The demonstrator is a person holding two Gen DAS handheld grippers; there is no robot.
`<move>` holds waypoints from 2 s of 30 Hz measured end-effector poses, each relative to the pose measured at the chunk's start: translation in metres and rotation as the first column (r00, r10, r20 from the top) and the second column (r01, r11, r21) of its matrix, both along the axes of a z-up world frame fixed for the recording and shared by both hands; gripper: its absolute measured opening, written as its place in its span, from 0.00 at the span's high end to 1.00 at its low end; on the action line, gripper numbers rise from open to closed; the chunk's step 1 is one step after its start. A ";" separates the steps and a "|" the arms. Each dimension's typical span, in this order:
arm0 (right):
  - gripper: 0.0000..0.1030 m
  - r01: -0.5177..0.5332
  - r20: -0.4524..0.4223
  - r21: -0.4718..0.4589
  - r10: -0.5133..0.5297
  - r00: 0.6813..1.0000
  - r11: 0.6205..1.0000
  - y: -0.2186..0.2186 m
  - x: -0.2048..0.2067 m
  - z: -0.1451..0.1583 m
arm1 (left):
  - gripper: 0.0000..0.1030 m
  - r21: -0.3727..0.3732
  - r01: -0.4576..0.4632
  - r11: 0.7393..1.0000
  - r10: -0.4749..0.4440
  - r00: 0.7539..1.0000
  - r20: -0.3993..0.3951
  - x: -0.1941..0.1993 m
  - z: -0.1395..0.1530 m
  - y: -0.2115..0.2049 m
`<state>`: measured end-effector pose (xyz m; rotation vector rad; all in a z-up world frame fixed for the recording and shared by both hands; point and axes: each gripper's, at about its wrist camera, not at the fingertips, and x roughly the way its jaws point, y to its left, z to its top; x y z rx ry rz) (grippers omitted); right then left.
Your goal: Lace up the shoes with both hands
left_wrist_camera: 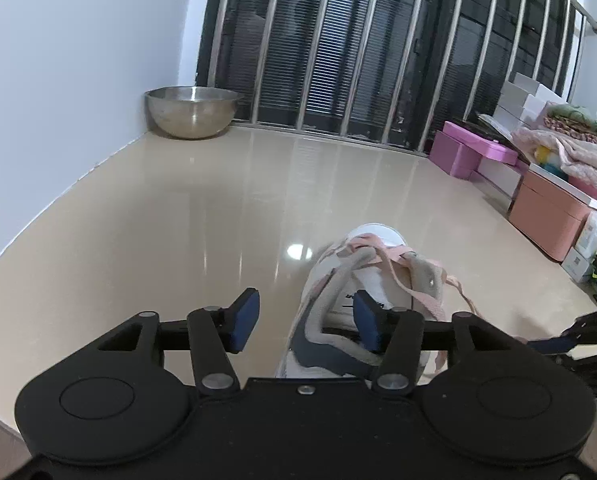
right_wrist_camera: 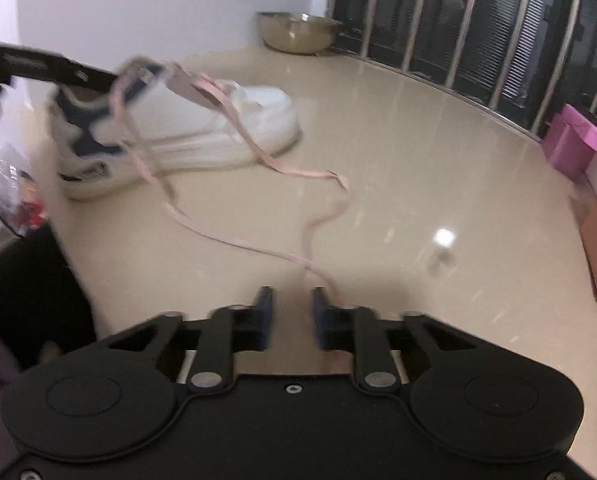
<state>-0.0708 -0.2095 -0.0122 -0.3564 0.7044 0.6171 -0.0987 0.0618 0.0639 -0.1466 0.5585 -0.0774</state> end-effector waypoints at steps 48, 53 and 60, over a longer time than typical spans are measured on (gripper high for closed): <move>0.51 -0.303 0.329 -0.015 0.291 0.898 0.953 0.240 0.127 0.215 | 0.08 -0.043 0.055 0.998 -0.052 0.996 0.076 -0.038 0.002 0.012; 0.41 0.011 0.210 -0.028 -0.004 0.978 1.000 0.112 0.124 0.178 | 0.07 -0.046 0.060 0.997 -0.057 0.995 0.079 -0.032 -0.002 0.006; 0.44 0.575 -0.278 0.156 -0.523 0.806 0.803 -0.069 0.101 0.073 | 0.07 -0.037 0.065 0.997 -0.062 0.995 0.084 -0.021 0.005 -0.002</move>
